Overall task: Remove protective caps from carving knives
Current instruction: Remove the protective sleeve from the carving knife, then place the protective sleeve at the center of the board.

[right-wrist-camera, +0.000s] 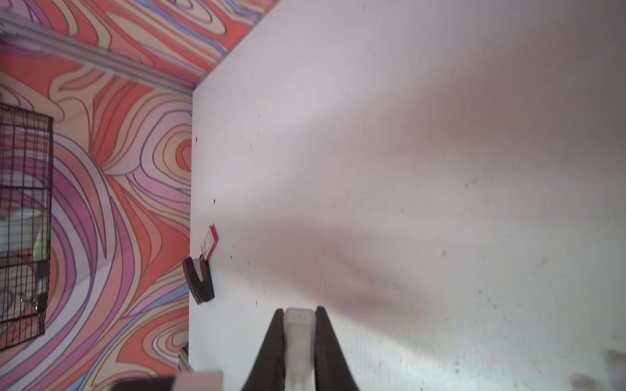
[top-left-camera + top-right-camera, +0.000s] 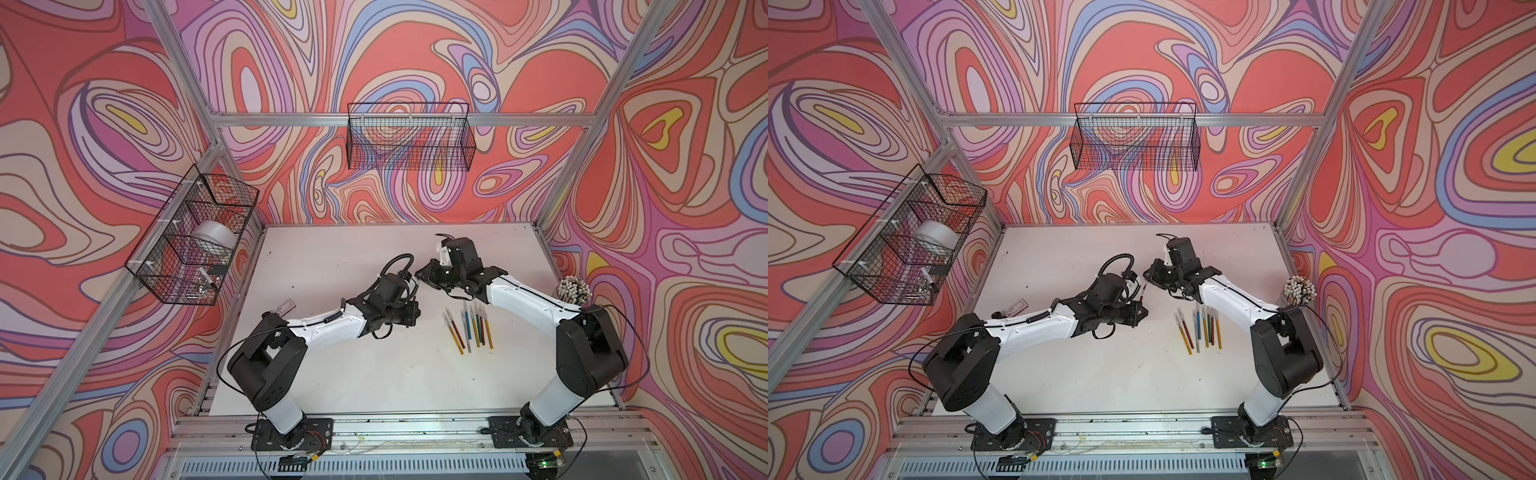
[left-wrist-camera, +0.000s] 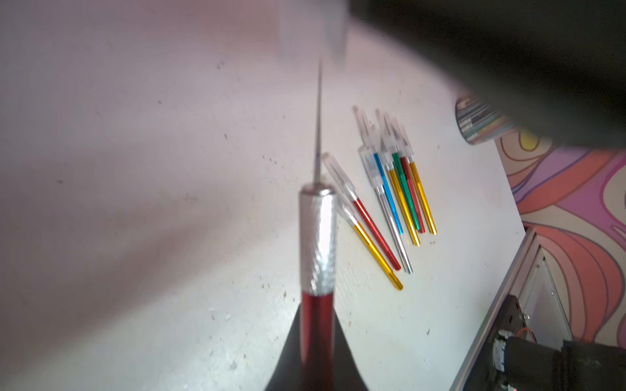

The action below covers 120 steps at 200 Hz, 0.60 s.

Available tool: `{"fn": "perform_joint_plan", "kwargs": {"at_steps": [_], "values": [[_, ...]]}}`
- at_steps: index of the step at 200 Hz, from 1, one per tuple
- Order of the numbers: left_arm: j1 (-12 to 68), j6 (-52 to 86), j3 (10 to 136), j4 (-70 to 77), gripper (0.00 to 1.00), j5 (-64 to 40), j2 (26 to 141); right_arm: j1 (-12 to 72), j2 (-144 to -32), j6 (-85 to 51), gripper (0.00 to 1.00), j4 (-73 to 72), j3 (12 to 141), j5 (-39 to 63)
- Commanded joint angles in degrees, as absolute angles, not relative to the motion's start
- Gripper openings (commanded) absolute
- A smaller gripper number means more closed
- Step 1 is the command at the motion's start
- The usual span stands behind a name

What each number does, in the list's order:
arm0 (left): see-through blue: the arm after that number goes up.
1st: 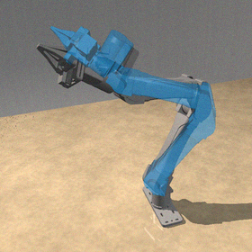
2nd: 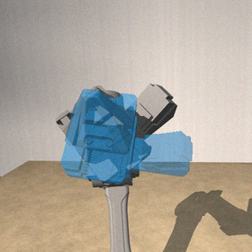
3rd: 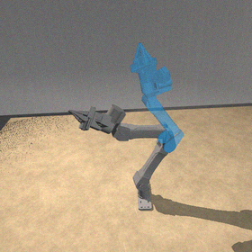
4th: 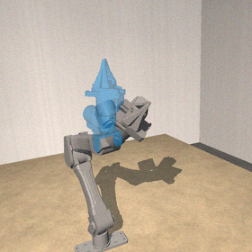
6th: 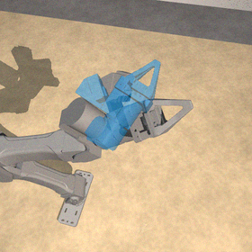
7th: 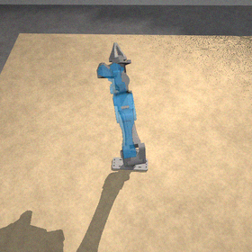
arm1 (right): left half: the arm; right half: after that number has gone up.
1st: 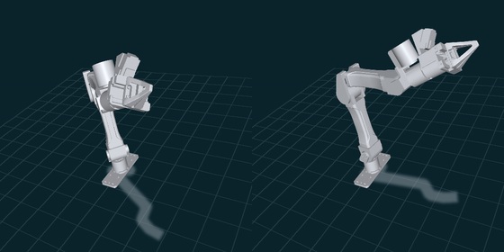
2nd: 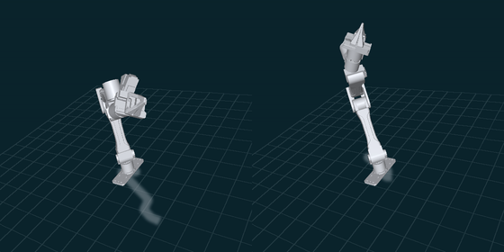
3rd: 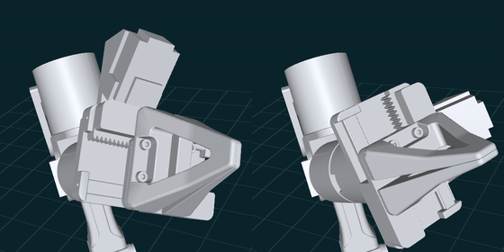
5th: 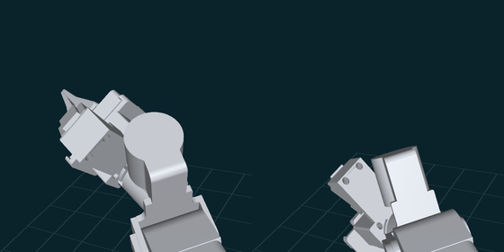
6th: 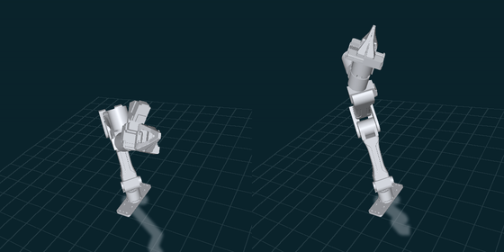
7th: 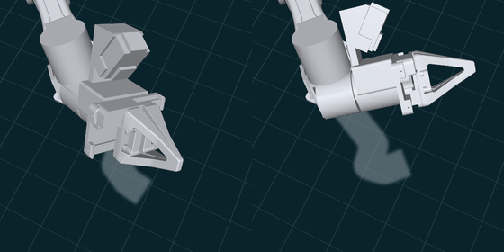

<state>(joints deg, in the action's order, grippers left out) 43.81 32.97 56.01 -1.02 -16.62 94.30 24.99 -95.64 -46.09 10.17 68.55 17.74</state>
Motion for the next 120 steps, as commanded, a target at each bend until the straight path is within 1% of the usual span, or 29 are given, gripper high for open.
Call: {"fn": "perform_joint_plan", "kwargs": {"at_steps": [1, 30, 56, 92, 108, 120], "values": [[44.55, 32.26, 55.28, -3.99, 0.00, -19.24, 92.81, 23.26, -96.59, -45.17, 0.11, 6.52, 70.95, 13.01], [44.55, 32.27, 55.28, -4.19, 0.00, -18.91, 92.64, 22.71, -97.50, -43.70, 0.11, 7.64, 72.33, 12.22], [44.56, 32.60, 54.94, -4.38, 0.00, -17.79, 91.77, 20.40, -98.95, -40.98, 0.11, 9.99, 73.77, 13.31], [44.21, 33.13, 54.62, -5.11, 0.00, -16.51, 90.21, 16.12, -101.16, -30.29, 0.11, 21.52, 77.69, 13.42], [43.97, 33.12, 54.74, -5.43, 0.00, -16.40, 89.76, 13.95, -104.30, -25.49, 0.12, 25.82, 78.51, 13.56], [43.78, 33.02, 54.84, -5.45, 0.00, -16.60, 89.50, 12.96, -105.78, -22.63, 0.12, 29.00, 79.63, 11.88]]}}
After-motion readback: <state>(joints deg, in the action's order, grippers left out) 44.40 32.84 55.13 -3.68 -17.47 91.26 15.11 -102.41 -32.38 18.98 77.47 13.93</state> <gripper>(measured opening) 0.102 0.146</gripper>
